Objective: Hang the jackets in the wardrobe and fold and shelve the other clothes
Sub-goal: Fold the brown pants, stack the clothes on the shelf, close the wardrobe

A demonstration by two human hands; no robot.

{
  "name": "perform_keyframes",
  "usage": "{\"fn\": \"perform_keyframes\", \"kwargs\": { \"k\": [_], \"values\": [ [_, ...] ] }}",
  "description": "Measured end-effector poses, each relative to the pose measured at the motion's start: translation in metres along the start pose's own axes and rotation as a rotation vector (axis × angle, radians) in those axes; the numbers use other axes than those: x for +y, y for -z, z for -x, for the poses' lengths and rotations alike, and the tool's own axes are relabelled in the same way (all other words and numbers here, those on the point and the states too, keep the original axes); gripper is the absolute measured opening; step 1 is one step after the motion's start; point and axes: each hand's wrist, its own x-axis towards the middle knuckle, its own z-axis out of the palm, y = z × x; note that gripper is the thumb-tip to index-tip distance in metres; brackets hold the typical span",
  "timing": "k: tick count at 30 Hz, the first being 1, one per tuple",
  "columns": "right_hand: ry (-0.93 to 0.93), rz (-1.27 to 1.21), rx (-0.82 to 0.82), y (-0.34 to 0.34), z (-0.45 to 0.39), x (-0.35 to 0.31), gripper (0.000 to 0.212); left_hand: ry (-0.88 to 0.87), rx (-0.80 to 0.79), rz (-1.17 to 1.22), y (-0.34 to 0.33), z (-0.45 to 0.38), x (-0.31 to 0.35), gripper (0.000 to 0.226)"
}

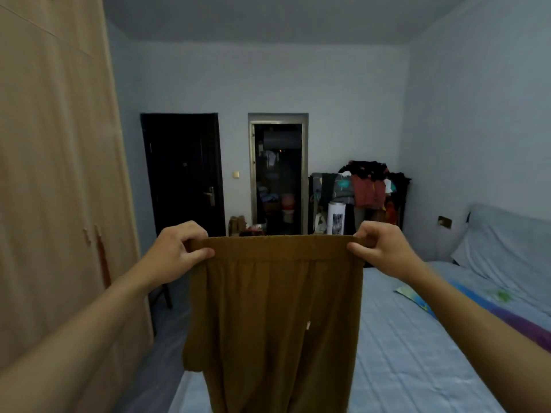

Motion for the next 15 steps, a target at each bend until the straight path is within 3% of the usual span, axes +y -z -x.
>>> {"fn": "perform_keyframes", "kwargs": {
  "k": [7, 9, 15],
  "values": [
    [-0.006, -0.13, -0.139, -0.013, 0.011, 0.001, 0.004, -0.01, -0.194, 0.049, -0.008, 0.019, -0.007, 0.028],
    [-0.011, -0.203, -0.226, -0.017, 0.016, 0.001, 0.015, 0.001, -0.213, 0.058, -0.011, 0.024, -0.009, 0.03],
    [-0.033, -0.243, -0.394, -0.021, 0.024, -0.005, 0.015, 0.105, -0.227, 0.098, -0.008, 0.028, -0.004, 0.016]
  ]
}}
